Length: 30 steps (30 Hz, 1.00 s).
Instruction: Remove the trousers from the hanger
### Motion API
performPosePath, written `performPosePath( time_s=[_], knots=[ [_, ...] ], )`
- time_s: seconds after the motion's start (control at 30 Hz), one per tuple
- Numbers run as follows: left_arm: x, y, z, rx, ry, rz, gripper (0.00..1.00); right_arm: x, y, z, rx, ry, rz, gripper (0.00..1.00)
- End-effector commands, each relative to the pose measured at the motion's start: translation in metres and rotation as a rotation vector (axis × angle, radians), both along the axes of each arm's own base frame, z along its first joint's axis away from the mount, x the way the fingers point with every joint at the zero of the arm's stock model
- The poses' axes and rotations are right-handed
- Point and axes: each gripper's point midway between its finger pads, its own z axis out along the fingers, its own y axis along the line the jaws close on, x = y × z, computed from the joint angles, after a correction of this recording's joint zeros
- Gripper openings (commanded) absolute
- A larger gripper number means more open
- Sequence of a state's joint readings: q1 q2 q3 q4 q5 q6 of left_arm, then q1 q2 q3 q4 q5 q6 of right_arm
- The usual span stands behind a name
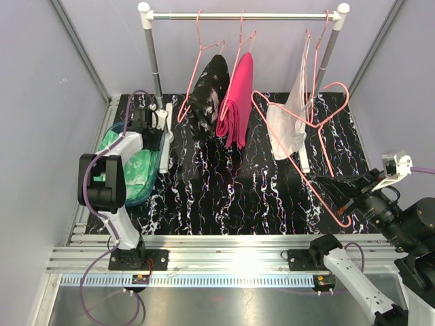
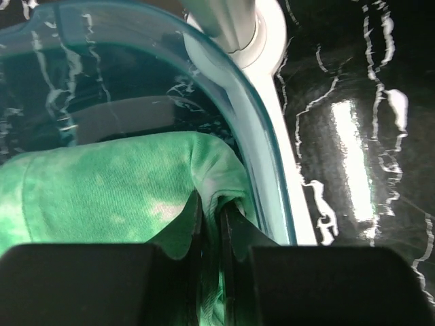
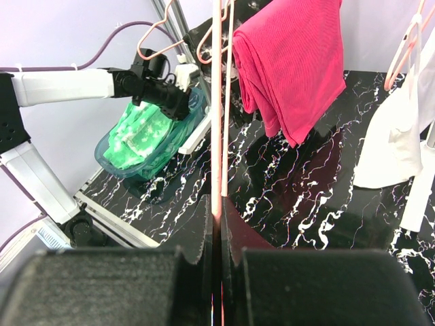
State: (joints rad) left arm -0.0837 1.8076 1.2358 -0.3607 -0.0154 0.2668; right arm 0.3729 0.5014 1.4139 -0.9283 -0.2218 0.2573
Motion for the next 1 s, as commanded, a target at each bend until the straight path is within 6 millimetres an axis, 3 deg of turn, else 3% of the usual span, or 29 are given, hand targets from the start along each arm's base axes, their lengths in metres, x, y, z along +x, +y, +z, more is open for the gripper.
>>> performPosePath(
  time_s=[0.0, 0.17, 0.23, 0.27, 0.33, 0.4, 0.43, 0.47, 0.5, 0.57, 0.63, 0.67, 0.73, 0.77, 0.87, 0.9, 0.97],
  knots=[
    [0.016, -0.041, 0.037, -0.284, -0.125, -0.069, 0.00, 0.002, -0.001, 0.008, 0.005, -0.023, -0.009, 0.00],
    [0.029, -0.014, 0.060, -0.268, -0.123, 0.077, 0.00, 0.004, 0.000, 0.007, 0.004, -0.021, -0.006, 0.00],
    [0.030, -0.007, 0.078, -0.279, -0.170, 0.127, 0.28, 0.004, 0.002, 0.008, 0.009, -0.023, 0.000, 0.00],
    [0.027, -0.007, 0.082, -0.288, -0.181, 0.129, 0.35, 0.005, 0.003, 0.008, 0.012, -0.021, 0.005, 0.00],
    [0.025, -0.003, 0.108, -0.297, -0.267, 0.149, 0.57, 0.005, 0.003, 0.009, 0.014, -0.022, 0.008, 0.00],
    [0.020, 0.003, 0.115, -0.286, -0.313, 0.174, 0.69, 0.006, 0.004, 0.008, 0.013, -0.019, 0.007, 0.00],
    [0.017, 0.006, 0.130, -0.282, -0.356, 0.179, 0.80, 0.007, 0.003, 0.008, 0.011, -0.019, 0.004, 0.00],
    [0.014, 0.009, 0.129, -0.273, -0.359, 0.193, 0.94, 0.008, 0.003, 0.010, 0.009, -0.022, -0.001, 0.00],
    [0.012, 0.012, 0.133, -0.280, -0.367, 0.228, 0.99, 0.009, 0.002, 0.009, 0.003, -0.020, -0.006, 0.00],
    [0.004, 0.015, 0.137, -0.275, -0.348, 0.264, 0.99, 0.017, 0.000, 0.008, -0.013, 0.000, -0.031, 0.00],
    [0.003, 0.020, 0.154, -0.294, -0.352, 0.338, 0.99, 0.022, -0.004, 0.007, -0.038, 0.021, -0.064, 0.00],
    [-0.008, 0.028, 0.154, -0.265, -0.316, 0.396, 0.99, 0.028, -0.005, 0.004, -0.049, 0.041, -0.078, 0.00],
    [-0.014, 0.035, 0.172, -0.288, -0.322, 0.504, 0.99, 0.035, -0.012, 0.006, -0.064, 0.042, -0.126, 0.00],
    [-0.028, 0.044, 0.174, -0.283, -0.306, 0.601, 0.99, 0.041, -0.014, 0.006, -0.074, 0.049, -0.147, 0.00],
    [-0.052, 0.053, 0.185, -0.276, -0.307, 0.708, 0.99, 0.057, -0.025, 0.012, -0.102, 0.036, -0.236, 0.00],
    [-0.063, 0.054, 0.199, -0.316, -0.342, 0.750, 0.99, 0.062, -0.027, 0.014, -0.108, 0.035, -0.256, 0.00],
    [-0.081, 0.058, 0.203, -0.327, -0.352, 0.811, 0.99, 0.078, -0.027, 0.020, -0.108, 0.026, -0.290, 0.00]
  ],
)
